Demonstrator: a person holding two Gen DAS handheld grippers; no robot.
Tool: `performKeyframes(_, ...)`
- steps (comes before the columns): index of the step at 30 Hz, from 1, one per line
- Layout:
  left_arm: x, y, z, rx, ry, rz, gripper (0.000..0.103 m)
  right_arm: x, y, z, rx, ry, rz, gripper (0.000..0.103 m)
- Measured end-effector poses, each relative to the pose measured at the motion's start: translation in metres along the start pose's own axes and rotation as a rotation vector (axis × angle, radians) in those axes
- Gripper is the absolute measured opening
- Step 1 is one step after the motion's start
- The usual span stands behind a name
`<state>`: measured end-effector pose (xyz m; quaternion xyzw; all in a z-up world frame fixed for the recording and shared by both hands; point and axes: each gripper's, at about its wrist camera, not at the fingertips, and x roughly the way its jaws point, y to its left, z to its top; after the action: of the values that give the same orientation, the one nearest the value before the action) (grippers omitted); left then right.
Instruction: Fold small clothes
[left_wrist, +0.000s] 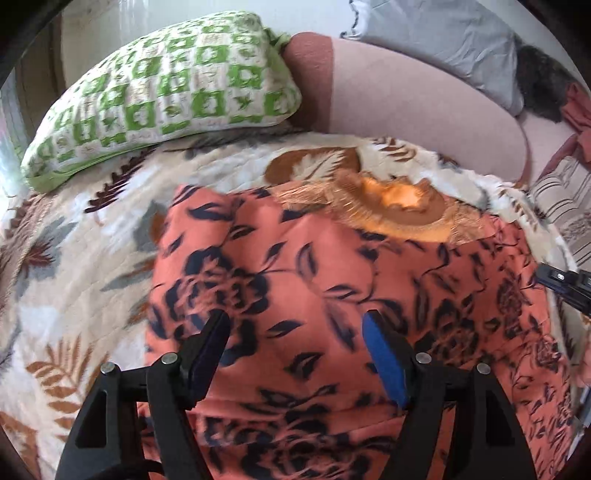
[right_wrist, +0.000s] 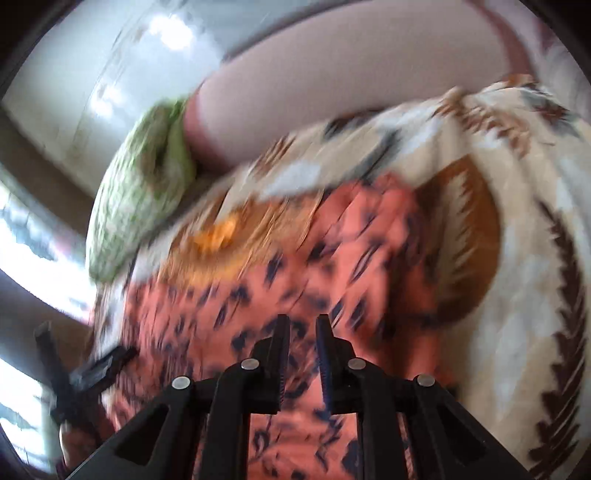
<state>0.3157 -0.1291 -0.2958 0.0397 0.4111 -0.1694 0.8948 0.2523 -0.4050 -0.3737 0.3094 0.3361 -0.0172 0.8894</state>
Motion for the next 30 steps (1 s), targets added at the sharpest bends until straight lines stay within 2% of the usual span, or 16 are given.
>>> performKeyframes(2,0.015,-0.004,0.001,0.005,0.029,0.042,0.076,0.009,-0.020,0.006,0.030,0.022,-0.040,0.017)
performKeyframes(4,0.026,-0.007,-0.001,0.013,0.050,0.073,0.076,0.019,-0.035,0.009,0.060,0.055,-0.007,0.017)
performKeyframes(7,0.023,-0.018,-0.002,0.073,0.053,0.113,0.078,0.011,-0.028,0.007,0.049,0.052,-0.017,0.017)
performKeyframes(9,0.016,-0.016,-0.002,0.067,0.048,0.095,0.078,0.003,-0.016,0.002,0.024,0.053,0.023,0.017)
performKeyframes(11,0.008,-0.011,-0.002,0.038,0.048,0.062,0.078,-0.003,-0.003,-0.003,-0.010,0.105,0.042,0.017)
performKeyframes(14,0.000,-0.007,-0.006,0.031,0.056,0.042,0.078,-0.001,0.013,-0.021,-0.062,0.172,0.019,0.017)
performKeyframes(17,0.011,-0.013,-0.016,0.095,0.126,0.113,0.079,0.018,0.010,-0.040,-0.056,0.262,-0.039,0.017)
performKeyframes(20,0.009,-0.018,-0.021,0.128,0.107,0.141,0.081,0.015,0.009,-0.043,-0.053,0.223,-0.022,0.017)
performKeyframes(23,-0.009,-0.013,-0.019,0.077,0.083,0.079,0.081,-0.005,0.010,-0.045,-0.029,0.204,0.035,0.018)
performKeyframes(25,-0.023,-0.013,-0.020,0.035,0.050,0.007,0.081,-0.008,0.020,-0.053,-0.033,0.213,0.094,0.018)
performKeyframes(30,-0.016,-0.033,-0.021,0.000,0.054,-0.096,0.081,0.004,0.053,-0.063,-0.082,0.187,0.138,0.018)
